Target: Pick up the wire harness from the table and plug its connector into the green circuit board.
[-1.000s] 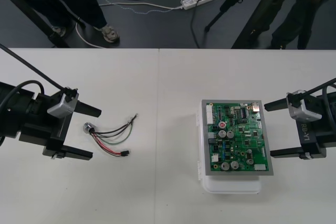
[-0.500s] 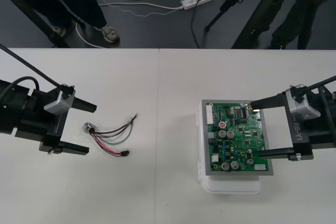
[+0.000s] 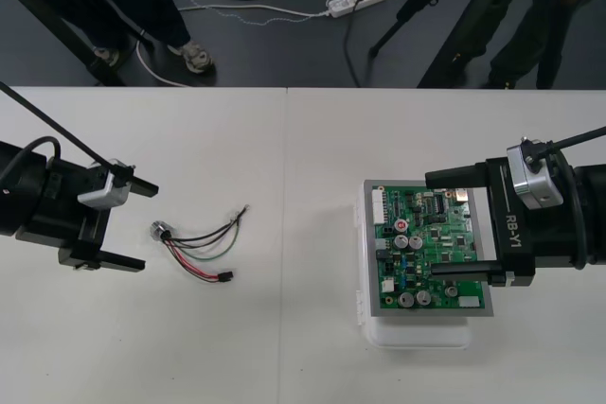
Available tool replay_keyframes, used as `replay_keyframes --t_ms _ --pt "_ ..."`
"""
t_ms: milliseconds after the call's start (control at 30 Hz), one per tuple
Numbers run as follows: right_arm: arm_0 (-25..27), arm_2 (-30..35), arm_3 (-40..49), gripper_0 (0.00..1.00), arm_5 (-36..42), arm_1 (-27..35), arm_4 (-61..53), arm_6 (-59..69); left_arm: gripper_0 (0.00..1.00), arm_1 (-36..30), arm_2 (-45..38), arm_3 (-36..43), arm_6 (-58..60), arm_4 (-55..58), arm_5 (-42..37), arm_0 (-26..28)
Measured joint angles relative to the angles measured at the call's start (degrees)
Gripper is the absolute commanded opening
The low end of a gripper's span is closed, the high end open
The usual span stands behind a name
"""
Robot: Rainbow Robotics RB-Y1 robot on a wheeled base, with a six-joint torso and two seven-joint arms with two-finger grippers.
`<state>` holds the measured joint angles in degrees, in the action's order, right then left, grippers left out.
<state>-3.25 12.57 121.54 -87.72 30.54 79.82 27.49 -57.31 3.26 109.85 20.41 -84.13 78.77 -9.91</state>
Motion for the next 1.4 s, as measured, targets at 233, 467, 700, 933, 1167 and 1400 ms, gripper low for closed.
replay_keyframes --t_ms 233,467,700,933,1167,1400 --pt "0.01 0.0 -0.01 1.0 1.58 -4.29 -0.92 0.01 1.0 -0.96 0.0 -0.01 -1.83 -5.22 0.01 -1.25" --pt "0.01 -0.74 -0.01 1.0 5.05 -6.4 -1.63 0.03 1.0 -1.31 0.03 -0.01 -2.88 -8.09 0.02 -2.76" --pt "-0.66 -2.95 -0.02 1.0 7.08 -6.61 -1.84 0.07 1.0 -4.33 3.0 -0.02 -4.08 -9.51 0.04 -6.37" --pt "-2.46 -3.81 -0.03 1.0 7.08 -6.94 -1.89 1.14 1.0 -6.26 5.19 -0.11 -7.94 -11.57 0.04 -8.92" --pt "-3.08 -3.96 -0.25 1.0 7.08 -8.03 -2.89 1.32 1.0 -6.42 5.36 -2.03 -17.64 -12.26 0.03 -9.09" --pt "-4.23 -3.99 -3.77 1.0 5.37 -9.19 -4.97 1.32 1.0 -7.72 11.13 -5.67 -23.62 -12.31 -0.32 -11.94"
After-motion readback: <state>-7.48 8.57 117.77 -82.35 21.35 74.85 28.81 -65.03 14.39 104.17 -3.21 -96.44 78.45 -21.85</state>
